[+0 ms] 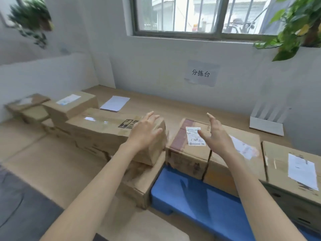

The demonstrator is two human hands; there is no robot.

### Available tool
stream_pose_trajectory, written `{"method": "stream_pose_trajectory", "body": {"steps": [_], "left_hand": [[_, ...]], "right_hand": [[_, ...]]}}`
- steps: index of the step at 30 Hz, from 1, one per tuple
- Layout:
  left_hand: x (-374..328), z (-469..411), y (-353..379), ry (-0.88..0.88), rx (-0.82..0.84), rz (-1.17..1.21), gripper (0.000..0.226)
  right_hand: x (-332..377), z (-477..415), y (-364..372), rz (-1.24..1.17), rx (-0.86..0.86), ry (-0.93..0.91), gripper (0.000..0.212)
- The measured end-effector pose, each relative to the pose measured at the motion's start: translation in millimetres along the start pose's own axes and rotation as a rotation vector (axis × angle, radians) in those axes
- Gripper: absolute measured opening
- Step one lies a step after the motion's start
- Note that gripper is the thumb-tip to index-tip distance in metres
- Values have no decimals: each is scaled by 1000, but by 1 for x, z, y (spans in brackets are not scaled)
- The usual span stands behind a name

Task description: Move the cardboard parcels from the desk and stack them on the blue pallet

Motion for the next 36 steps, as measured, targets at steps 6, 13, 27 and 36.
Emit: {"method": "stream_pose_trajectory", "body": {"steps": [6, 13, 27, 36], "left_hand": [[148, 20, -98, -114, -84, -33, 51], [284, 33, -181, -213, -123, -66, 50], [502, -17, -238, -337, -163, -13, 52], [618, -103, -234, -283, -4, -61, 62]], "right_hand": [[149, -32, 105, -56, 28, -117, 72], [288, -58, 209, -128, 95, -210, 69], [456, -150, 393, -146, 204, -242, 67], [481, -214, 479, 13, 235, -21, 82]]}}
Point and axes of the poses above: each hand's wrist, its own z-axis away from the middle knuckle, its own y-axis out of the palm, x = y × z, the point moved 3 cm from there along -z, towards the middle knuckle, and after that the axes turned 3 degrees about -z, right-handed, at the moved point
